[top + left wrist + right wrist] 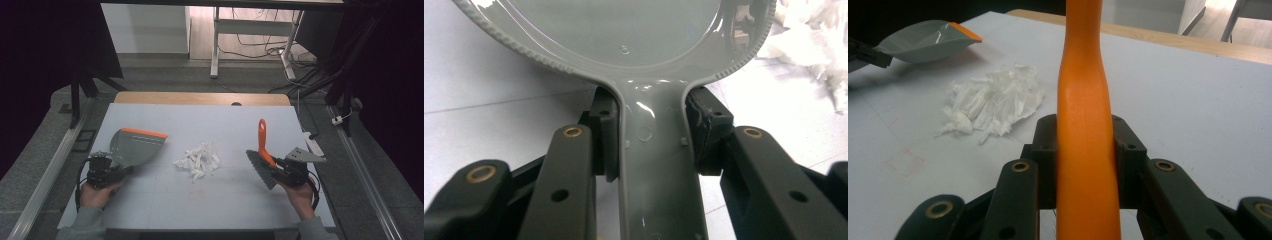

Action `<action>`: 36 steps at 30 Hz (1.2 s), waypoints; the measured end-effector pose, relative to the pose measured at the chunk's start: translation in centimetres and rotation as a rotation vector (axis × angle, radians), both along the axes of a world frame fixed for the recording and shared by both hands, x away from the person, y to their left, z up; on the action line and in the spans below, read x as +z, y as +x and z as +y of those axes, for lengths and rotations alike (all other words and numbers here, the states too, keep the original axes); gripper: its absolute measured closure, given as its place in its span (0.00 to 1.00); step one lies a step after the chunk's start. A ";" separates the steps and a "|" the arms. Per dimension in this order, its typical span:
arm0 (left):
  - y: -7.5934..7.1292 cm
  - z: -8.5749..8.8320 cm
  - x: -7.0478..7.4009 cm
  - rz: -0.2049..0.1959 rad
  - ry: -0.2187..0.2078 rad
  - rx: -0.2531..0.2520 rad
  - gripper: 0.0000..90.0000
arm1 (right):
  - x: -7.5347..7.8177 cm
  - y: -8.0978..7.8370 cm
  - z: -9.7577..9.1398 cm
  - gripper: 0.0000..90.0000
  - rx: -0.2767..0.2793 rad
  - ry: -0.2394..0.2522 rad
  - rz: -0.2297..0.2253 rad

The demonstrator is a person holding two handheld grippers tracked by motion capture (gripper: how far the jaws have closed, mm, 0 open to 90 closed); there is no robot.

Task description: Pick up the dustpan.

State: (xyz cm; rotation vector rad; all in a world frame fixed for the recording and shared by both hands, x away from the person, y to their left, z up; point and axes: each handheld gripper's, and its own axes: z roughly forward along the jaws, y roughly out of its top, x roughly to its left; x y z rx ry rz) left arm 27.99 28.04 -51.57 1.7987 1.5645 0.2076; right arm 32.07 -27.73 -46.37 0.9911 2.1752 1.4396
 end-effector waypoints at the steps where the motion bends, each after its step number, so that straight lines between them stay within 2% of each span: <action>1: 0.0 0.0 0.0 0.000 0.000 0.000 0.69 | 0.0 0.0 0.0 0.78 0.000 0.000 0.000; 2: 0.0 0.1 0.1 -0.005 -0.006 -0.006 0.69 | 0.1 0.0 -0.1 0.78 -0.004 0.014 -0.001; 11: -0.8 0.6 1.1 -0.068 -0.011 -0.058 0.69 | 0.2 0.1 0.0 0.78 -0.011 0.005 -0.009; 18: -1.3 0.5 2.0 -0.122 -0.015 -0.098 0.69 | 0.4 -0.1 0.3 0.78 -0.009 0.019 -0.017; 24: -1.7 0.9 2.5 -0.142 -0.025 -0.112 0.69 | 0.3 -0.2 0.6 0.78 -0.002 0.008 -0.015; 32: -2.2 1.0 3.3 -0.178 -0.043 -0.202 0.69 | 0.4 -0.4 0.8 0.78 0.001 0.005 -0.022; 36: -2.2 0.7 3.5 -0.189 -0.033 -0.234 0.69 | 0.3 -0.4 0.8 0.78 -0.001 -0.003 -0.019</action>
